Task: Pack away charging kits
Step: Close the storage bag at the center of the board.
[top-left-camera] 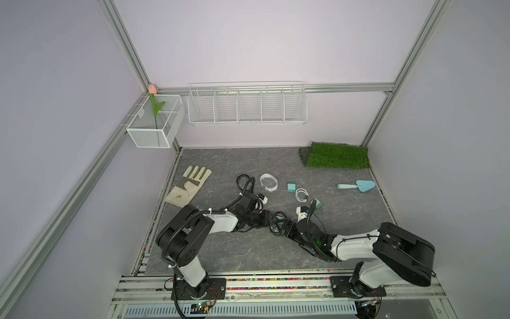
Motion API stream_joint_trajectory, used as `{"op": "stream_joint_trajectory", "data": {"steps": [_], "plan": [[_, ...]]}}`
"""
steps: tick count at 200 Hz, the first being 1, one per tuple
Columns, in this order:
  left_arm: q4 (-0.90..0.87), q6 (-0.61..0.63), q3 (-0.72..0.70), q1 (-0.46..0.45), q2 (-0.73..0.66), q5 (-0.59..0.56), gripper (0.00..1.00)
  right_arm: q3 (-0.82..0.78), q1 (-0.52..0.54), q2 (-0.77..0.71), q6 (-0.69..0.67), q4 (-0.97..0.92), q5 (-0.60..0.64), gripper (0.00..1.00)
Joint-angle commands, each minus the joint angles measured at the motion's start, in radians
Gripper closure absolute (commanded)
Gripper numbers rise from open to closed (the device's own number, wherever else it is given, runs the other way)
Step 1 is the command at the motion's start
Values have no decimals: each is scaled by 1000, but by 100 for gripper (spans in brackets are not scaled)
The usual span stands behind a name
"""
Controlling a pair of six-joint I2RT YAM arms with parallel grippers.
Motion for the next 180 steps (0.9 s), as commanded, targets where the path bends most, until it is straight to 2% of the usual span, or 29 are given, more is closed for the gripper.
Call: {"op": "stream_joint_trajectory", "data": {"steps": [1, 46, 76, 96, 117, 150, 180], "plan": [[2, -3, 21, -22, 18, 2, 52, -18, -14, 48, 50, 41, -25, 22], [24, -12, -2, -26, -3, 18, 52, -11, -31, 117, 62, 90, -36, 33], [40, -18, -15, -26, -14, 20, 51, 6, -33, 171, 55, 119, -48, 54], [49, -22, -29, -26, -33, 19, 47, 2, -36, 200, 49, 154, -54, 67], [40, -18, -37, -26, -62, 11, 43, -6, -38, 209, 35, 176, -50, 74], [24, -19, -56, -21, -130, -18, 37, -16, -41, 156, -32, 187, -36, 83], [83, -55, -123, 14, -265, -38, 33, -9, -38, 7, -148, 97, -18, 90]]}}
